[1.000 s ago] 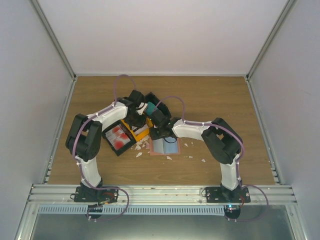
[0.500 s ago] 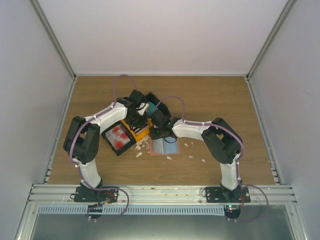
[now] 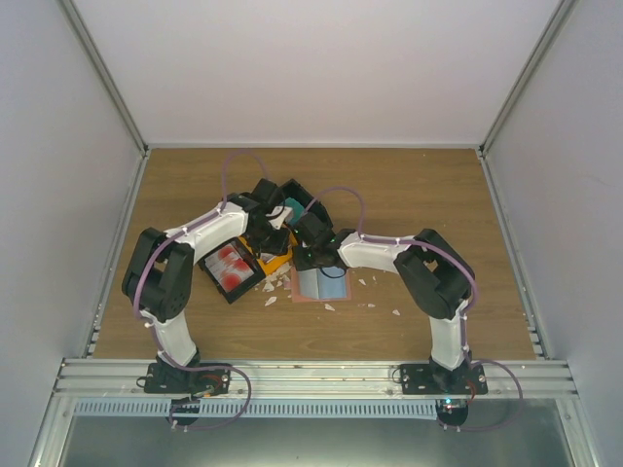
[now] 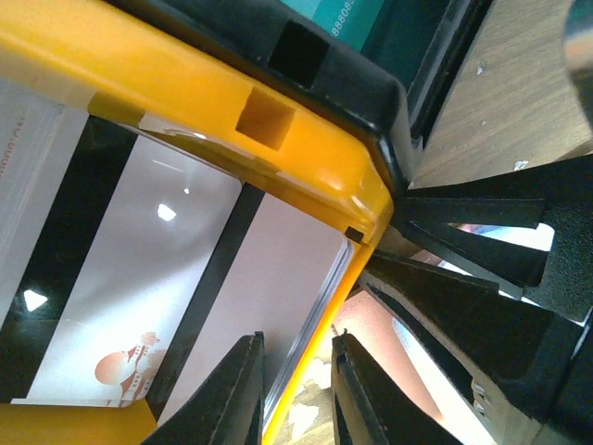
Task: Put the credit cards into the card holder
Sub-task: Pick up the credit card from the storage box.
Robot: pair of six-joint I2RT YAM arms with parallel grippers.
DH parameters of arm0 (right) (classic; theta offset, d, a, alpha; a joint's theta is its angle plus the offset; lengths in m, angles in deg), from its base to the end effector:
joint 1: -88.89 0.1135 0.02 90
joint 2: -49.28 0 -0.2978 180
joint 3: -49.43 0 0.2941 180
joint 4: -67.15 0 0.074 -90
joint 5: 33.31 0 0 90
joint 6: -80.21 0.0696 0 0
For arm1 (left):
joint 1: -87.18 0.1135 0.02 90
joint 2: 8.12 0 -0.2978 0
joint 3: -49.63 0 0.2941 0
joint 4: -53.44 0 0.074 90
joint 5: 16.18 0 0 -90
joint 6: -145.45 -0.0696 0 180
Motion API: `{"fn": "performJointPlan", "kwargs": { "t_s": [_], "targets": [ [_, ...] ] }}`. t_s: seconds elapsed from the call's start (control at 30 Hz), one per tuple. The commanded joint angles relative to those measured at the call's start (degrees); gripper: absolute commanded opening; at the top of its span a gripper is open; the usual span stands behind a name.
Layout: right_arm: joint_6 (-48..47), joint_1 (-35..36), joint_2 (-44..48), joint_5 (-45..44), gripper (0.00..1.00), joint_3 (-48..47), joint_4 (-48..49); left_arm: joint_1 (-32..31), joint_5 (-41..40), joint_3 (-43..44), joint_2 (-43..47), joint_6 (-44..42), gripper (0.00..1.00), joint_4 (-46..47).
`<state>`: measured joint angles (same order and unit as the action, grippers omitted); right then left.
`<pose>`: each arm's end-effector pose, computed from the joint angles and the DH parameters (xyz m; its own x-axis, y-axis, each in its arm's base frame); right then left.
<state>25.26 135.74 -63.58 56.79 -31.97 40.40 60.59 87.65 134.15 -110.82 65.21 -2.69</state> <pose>0.3160 0.3373 0.1124 -0.8952 -0.1153 -0.4304 -0.2639 0.9155 0.3038 0.3531 -0.1953 0.1759 -0.9319 0.2824 -0.2275 0.3394 0.9003 -0.2726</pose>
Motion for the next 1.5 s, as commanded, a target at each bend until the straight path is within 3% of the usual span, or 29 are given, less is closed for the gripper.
{"fn": "performJointPlan", "kwargs": {
  "t_s": [0.0, 0.3, 0.43, 0.77, 1.0, 1.47],
  "targets": [
    [1.25, -0.97, 1.95, -0.65, 0.25, 1.53, 2.45, -0.48, 2.83, 0.58, 2.5, 0.79, 0.26, -0.85],
    [1.42, -1.41, 2.72, -0.28, 0.25, 2.71, 2.99, -0.44, 0.7, 1.12, 3.28, 0.42, 0.46, -0.7],
    [1.59, -1.56, 2.4, -0.28, 0.25, 3.07, 3.38, -0.41, -1.33, 0.46, 1.43, -0.07, 0.48, -0.22],
    [1.95, -1.95, 2.03, 1.3, 0.25, 3.36, 4.17, -0.65, -2.38, -1.12, -1.75, -0.74, 0.45, 0.11],
    [1.95, -2.11, 1.97, 1.52, 0.25, 3.18, 4.12, -0.75, -0.22, -1.04, 0.26, -0.97, 0.37, -0.44],
    [1.97, -2.2, 1.78, 2.05, 0.25, 3.55, 4.21, -0.75, -0.31, -1.14, 1.77, -0.62, 0.31, -1.43]
  ]
}}
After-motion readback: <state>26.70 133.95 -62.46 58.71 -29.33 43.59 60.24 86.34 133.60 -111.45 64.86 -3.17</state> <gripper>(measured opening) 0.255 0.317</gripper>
